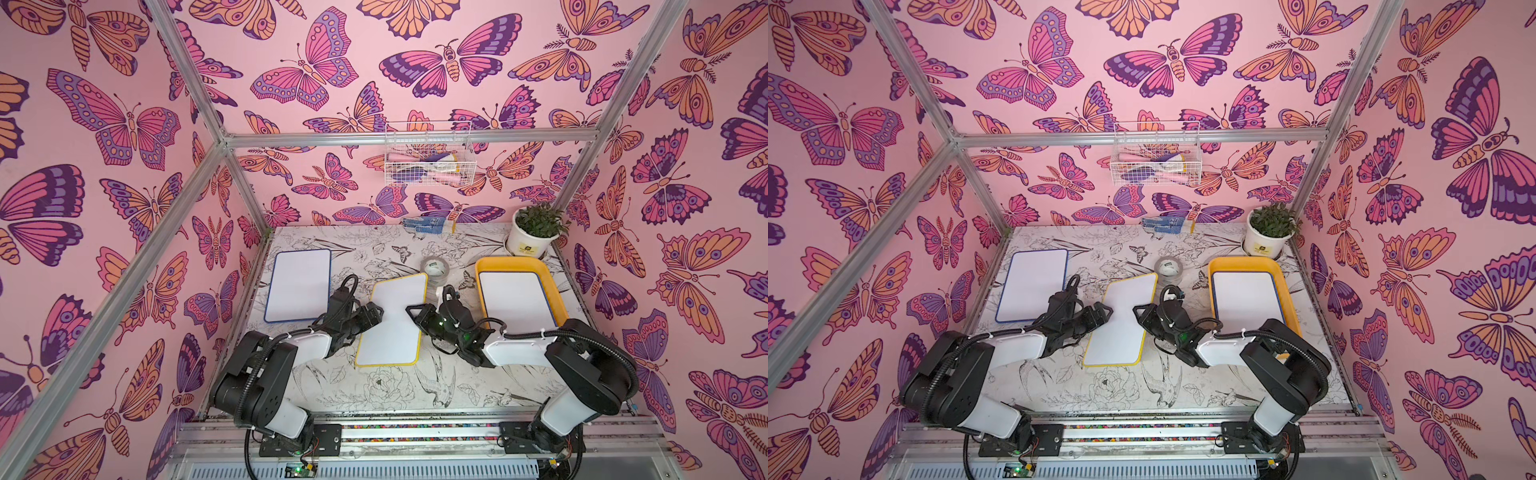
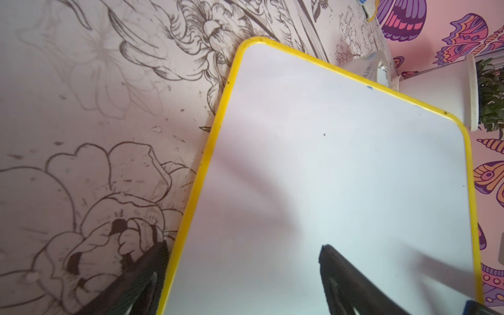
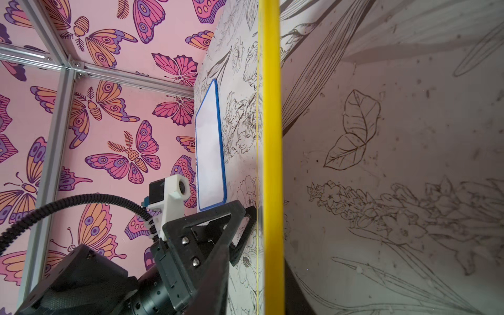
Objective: Put the whiteboard into the storage box
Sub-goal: Pick up the whiteboard at the center of the board.
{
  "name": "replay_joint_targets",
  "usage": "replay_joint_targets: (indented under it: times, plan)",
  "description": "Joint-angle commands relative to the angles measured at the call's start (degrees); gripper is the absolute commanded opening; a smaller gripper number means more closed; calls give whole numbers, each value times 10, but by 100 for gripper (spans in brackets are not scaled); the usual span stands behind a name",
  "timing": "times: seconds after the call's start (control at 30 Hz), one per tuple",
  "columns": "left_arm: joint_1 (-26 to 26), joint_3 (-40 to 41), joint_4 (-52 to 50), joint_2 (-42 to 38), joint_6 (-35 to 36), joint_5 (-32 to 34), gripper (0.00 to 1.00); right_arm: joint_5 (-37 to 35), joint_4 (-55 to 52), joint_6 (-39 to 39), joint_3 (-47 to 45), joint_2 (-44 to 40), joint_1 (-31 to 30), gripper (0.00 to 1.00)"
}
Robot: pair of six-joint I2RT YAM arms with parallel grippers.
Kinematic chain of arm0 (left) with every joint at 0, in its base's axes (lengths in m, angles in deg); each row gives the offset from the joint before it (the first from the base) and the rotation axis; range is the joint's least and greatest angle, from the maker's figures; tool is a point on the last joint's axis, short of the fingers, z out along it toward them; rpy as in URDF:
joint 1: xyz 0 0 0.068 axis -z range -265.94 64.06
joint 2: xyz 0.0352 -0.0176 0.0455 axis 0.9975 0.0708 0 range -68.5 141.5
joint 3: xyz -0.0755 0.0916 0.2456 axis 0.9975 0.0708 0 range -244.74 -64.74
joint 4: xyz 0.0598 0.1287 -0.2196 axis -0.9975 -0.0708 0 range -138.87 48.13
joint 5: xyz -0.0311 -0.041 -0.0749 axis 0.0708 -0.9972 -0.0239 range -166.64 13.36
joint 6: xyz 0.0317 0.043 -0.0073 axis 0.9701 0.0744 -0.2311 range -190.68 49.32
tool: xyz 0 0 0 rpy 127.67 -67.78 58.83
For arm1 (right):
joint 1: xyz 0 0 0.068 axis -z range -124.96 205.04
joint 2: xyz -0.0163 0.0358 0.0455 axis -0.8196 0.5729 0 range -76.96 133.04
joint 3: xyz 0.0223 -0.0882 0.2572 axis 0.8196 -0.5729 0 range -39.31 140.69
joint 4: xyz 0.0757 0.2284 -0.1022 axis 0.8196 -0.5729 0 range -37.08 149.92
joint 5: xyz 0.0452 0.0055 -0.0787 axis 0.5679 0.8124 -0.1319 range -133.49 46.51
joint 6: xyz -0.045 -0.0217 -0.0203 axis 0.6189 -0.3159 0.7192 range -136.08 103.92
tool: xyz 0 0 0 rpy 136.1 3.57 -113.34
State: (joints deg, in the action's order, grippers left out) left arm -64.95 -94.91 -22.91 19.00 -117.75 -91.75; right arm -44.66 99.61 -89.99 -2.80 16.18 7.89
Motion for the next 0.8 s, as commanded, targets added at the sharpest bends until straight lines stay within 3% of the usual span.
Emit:
replay_joint_targets:
  times: [0.0,0.3,0.53,0.77]
  plan:
    - [5,49,-194,30,-28,-37,90,-24,31,15,-6,-18,-8,23]
    - [5,40,-232,-40,-35,-47,90,-40,3,42,0,-56,-11,6]
    - [5,5,-327,-120,3,0,89,-43,-152,101,51,-130,1,0]
    - [22,-36,-376,-141,28,19,89,35,-411,212,145,-240,100,0]
